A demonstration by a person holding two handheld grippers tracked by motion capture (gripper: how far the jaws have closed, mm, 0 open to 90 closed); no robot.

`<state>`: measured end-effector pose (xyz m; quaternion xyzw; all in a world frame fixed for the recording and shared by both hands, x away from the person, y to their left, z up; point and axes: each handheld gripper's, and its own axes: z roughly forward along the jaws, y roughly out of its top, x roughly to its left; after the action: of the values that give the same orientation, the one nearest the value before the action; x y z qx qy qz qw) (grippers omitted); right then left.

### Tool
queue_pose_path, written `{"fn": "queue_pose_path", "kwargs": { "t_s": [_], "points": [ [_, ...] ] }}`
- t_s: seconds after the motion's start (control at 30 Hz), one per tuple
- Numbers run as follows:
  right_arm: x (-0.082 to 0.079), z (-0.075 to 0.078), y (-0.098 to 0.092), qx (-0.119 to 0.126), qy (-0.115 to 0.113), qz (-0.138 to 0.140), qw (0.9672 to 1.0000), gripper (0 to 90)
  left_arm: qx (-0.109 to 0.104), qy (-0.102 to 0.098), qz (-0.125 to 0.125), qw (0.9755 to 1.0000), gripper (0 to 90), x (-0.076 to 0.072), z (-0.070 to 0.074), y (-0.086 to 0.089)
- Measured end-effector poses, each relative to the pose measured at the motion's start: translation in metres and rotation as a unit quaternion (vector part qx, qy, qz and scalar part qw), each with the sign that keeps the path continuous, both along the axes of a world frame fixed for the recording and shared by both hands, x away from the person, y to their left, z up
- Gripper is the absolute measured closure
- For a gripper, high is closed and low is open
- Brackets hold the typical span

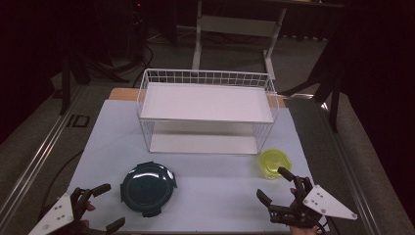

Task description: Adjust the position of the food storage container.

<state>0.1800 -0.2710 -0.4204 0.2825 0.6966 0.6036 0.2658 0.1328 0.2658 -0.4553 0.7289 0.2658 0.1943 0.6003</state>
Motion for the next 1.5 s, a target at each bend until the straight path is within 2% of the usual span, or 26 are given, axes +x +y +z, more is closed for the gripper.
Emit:
{"fn": "queue_pose_path", "kwargs": {
  "t_s": [0.17, 0.33, 0.4, 0.6, 0.67, 0.77, 0.8, 0.93, 1.03, 1.17, 1.2, 1.5],
  "points": [
    [-0.002, 0.001, 0.003, -0.001, 0.000, 0.006, 1.0000, 10.1, 0.021, 0.026, 0.006, 0.9994, 9.8, 0.012, -0.003, 0.015],
    [-0.001, 0.001, 0.001, 0.007, 0.000, 0.008, 0.9999, 10.1, 0.049, 0.068, 0.002, 0.9965, 21.4, 0.026, -0.011, 0.028],
    [0.000, 0.000, 0.000, 0.009, 0.001, 0.009, 0.9999, 10.1, 0.055, 0.075, 0.008, 0.9956, 30.9, 0.031, -0.017, 0.032],
    [0.001, -0.002, -0.002, 0.014, 0.005, 0.009, 0.9998, 10.1, 0.093, 0.116, 0.016, 0.9887, 61.3, 0.046, -0.037, 0.035],
    [0.000, -0.002, -0.002, 0.014, 0.004, 0.010, 0.9998, 10.1, 0.109, 0.123, 0.019, 0.9863, 70.6, 0.050, -0.043, 0.035],
    [0.000, -0.002, -0.002, 0.014, 0.005, 0.011, 0.9998, 10.1, 0.120, 0.123, 0.020, 0.9849, 86.6, 0.052, -0.050, 0.038],
    [0.000, -0.002, -0.003, 0.014, 0.005, 0.011, 0.9998, 10.1, 0.128, 0.123, 0.022, 0.9839, 89.1, 0.053, -0.052, 0.037],
    [0.001, -0.004, -0.003, 0.015, 0.009, 0.012, 0.9998, 10.1, 0.142, 0.134, 0.023, 0.9804, 89.5, 0.055, -0.058, 0.037],
    [0.002, -0.004, -0.003, 0.014, 0.011, 0.014, 0.9997, 10.1, 0.148, 0.137, 0.017, 0.9793, 89.6, 0.056, -0.059, 0.034],
    [0.002, -0.004, -0.003, 0.012, 0.012, 0.015, 0.9997, 10.1, 0.147, 0.138, 0.013, 0.9793, 89.6, 0.058, -0.059, 0.031],
    [0.002, -0.005, -0.003, 0.013, 0.013, 0.016, 0.9997, 10.1, 0.142, 0.139, 0.013, 0.9800, 89.6, 0.058, -0.060, 0.031],
    [0.002, -0.006, -0.001, 0.008, 0.015, 0.019, 0.9997, 10.1, 0.140, 0.143, 0.007, 0.9797, 89.7, 0.065, -0.058, 0.022]
  ]
}}
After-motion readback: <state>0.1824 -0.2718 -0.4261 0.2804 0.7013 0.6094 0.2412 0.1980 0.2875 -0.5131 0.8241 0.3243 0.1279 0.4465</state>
